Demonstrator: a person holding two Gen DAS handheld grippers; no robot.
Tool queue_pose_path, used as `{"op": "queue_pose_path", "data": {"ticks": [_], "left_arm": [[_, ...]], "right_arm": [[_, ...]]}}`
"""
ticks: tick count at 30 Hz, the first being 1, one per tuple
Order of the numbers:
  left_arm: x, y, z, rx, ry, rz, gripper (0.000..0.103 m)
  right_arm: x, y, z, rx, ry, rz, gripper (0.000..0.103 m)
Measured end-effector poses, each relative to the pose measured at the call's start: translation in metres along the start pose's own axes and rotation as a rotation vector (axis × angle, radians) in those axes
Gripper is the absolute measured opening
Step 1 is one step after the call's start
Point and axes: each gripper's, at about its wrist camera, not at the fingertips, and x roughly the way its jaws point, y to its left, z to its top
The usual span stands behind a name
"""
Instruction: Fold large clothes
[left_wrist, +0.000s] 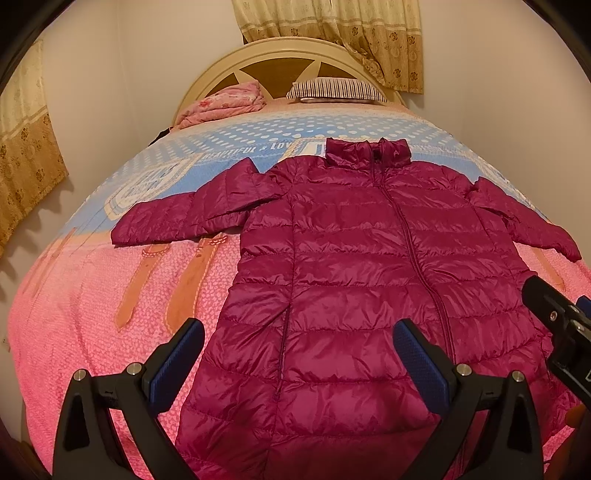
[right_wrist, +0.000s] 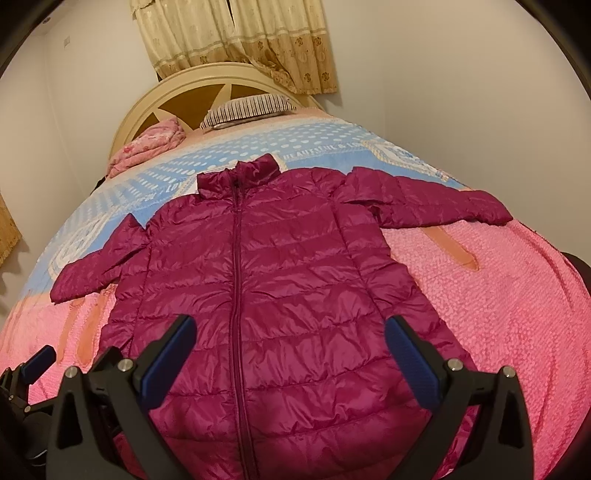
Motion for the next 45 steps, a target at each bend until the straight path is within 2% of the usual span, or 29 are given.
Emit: {"op": "queue_pose_path", "data": {"ticks": [10, 14, 19, 27, 31, 34, 37, 40, 45], "left_arm": [[0.013, 0.004, 0.012, 0.020, 0.010, -0.005, 0.102], [0.022, 0.012, 0.033, 0.046, -0.015, 0.020, 0.102], [0.045, 0.024, 0.068, 0.089, -0.032, -0.022, 0.102], [0.112, 0.026, 0.120, 0.159, -0.104, -0.044, 0.102], [0.144, 0.016, 0.117, 0.182, -0.108, -0.046, 0.102], [0.173, 0.016, 0.105, 0.148, -0.069, -0.040, 0.102], [0.198, 0.021, 0.093, 0.111, 0.005, -0.015, 0.102], [0.203, 0.029, 0.090, 0.056, 0.022, -0.015, 0.102], [0.207, 0.036, 0.083, 0.010, 0.052, -0.013, 0.102]], "right_arm": [[0.013, -0.014, 0.019, 0.003, 0.001, -0.073, 0.103], [0.020, -0.025, 0.039, 0.003, -0.008, -0.103, 0.103], [0.037, -0.047, 0.069, -0.017, -0.009, -0.131, 0.103], [0.080, -0.143, 0.114, 0.059, 0.006, -0.355, 0.098], [0.098, -0.192, 0.122, 0.122, 0.017, -0.439, 0.095], [0.106, -0.232, 0.124, 0.193, 0.028, -0.512, 0.095], [0.114, -0.277, 0.125, 0.316, 0.052, -0.513, 0.094], [0.119, -0.321, 0.125, 0.466, 0.068, -0.522, 0.093], [0.140, -0.353, 0.124, 0.549, 0.125, -0.546, 0.086]]}}
